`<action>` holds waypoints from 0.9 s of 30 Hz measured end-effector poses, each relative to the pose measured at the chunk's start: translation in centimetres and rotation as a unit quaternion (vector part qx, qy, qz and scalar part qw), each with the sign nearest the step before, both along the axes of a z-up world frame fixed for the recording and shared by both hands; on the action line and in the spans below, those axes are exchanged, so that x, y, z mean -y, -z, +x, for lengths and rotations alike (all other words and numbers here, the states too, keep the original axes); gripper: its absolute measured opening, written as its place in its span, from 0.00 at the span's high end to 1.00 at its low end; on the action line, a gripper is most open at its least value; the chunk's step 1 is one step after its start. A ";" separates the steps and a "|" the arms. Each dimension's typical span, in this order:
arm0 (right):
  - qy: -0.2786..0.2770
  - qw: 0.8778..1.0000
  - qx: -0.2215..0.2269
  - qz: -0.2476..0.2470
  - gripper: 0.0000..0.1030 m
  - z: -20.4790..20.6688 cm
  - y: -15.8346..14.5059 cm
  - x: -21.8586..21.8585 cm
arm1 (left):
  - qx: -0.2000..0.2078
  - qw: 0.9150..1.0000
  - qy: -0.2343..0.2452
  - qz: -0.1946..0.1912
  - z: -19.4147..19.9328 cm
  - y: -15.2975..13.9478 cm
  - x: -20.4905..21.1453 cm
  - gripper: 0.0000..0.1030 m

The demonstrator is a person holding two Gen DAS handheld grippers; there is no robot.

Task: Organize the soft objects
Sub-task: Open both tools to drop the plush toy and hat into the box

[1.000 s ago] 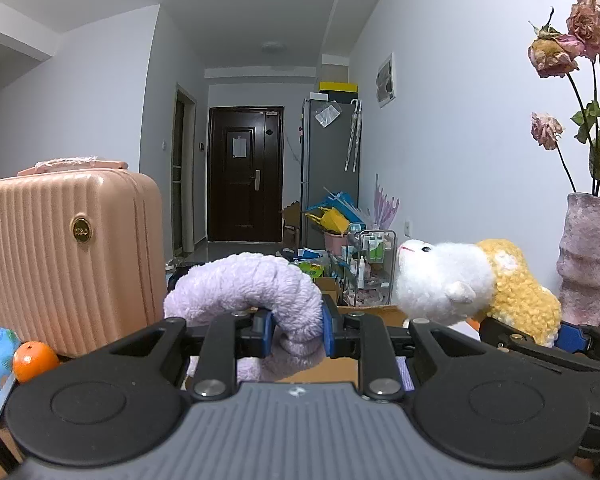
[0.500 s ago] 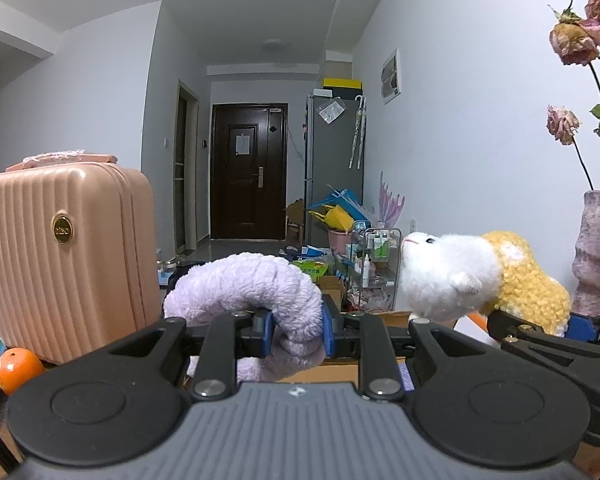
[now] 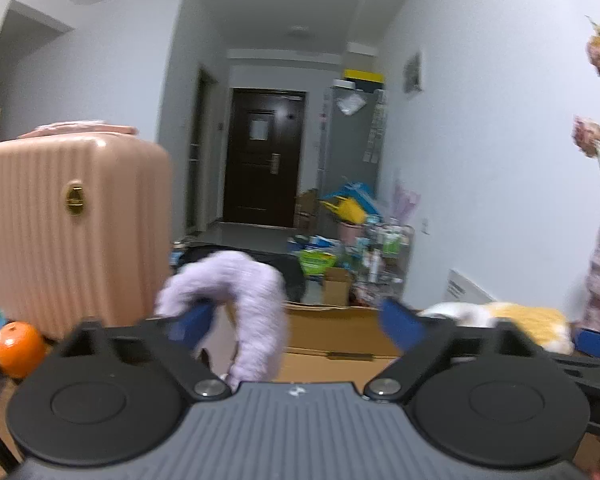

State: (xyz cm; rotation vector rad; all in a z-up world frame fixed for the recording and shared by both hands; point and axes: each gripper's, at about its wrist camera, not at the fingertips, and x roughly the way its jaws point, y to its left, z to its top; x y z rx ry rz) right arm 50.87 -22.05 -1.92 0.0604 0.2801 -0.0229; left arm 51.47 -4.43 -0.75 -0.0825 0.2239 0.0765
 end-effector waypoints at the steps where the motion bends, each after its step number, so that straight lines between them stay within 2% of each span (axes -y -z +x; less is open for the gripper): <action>1: 0.002 1.000 0.001 0.002 0.02 -0.1 0.0 0.1 | 0.001 1.000 -0.010 -0.002 -0.1 0.0 -0.2 0.00; 8: -0.001 1.000 -0.010 0.023 0.00 0.1 0.1 0.7 | -0.002 1.000 -0.029 -0.003 0.0 0.0 -0.6 0.00; 27: -0.009 1.000 -0.011 0.010 0.00 -1.2 0.4 0.2 | 0.001 1.000 -0.027 0.009 -0.7 0.3 -0.6 0.00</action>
